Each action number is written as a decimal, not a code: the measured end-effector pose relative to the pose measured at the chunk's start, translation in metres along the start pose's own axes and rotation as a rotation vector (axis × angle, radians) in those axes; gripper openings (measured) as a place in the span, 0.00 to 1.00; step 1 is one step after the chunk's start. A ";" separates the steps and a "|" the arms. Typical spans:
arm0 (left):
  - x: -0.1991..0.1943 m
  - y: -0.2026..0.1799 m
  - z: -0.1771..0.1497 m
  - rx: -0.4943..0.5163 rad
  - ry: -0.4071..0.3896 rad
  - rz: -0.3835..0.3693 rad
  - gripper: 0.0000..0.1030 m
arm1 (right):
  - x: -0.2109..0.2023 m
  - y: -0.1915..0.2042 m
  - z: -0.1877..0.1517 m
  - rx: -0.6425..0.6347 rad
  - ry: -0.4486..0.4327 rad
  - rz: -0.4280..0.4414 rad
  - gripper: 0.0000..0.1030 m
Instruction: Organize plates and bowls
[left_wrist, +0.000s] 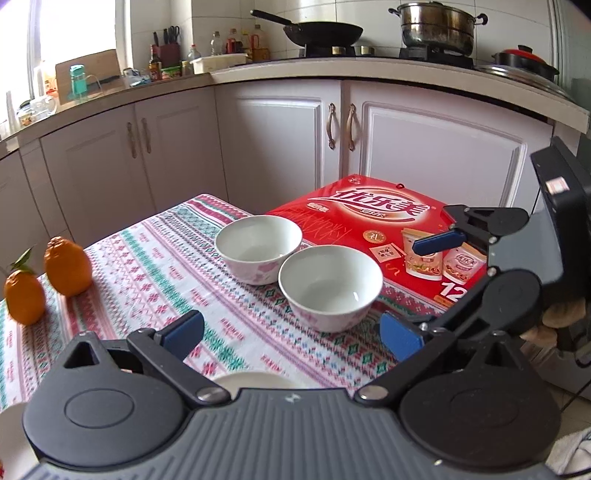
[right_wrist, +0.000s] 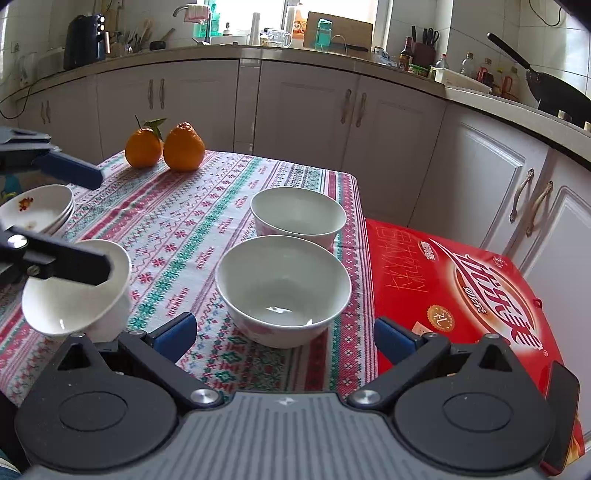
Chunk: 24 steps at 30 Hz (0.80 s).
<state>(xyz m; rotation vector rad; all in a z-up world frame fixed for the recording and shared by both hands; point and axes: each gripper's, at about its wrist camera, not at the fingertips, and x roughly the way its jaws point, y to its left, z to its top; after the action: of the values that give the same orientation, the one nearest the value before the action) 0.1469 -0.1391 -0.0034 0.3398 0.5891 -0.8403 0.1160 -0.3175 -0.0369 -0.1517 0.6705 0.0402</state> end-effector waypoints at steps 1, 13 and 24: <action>0.005 0.000 0.002 0.000 0.003 -0.006 0.98 | 0.002 0.000 -0.001 -0.007 0.002 -0.001 1.00; 0.057 0.003 0.018 -0.008 0.060 -0.042 0.98 | 0.028 -0.010 -0.006 0.007 0.042 0.049 1.00; 0.103 0.005 0.030 -0.006 0.130 -0.095 0.96 | 0.043 -0.016 -0.005 0.010 0.052 0.078 1.00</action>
<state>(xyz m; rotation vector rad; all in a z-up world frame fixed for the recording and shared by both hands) 0.2149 -0.2126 -0.0420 0.3654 0.7334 -0.9125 0.1484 -0.3347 -0.0656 -0.1174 0.7278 0.1084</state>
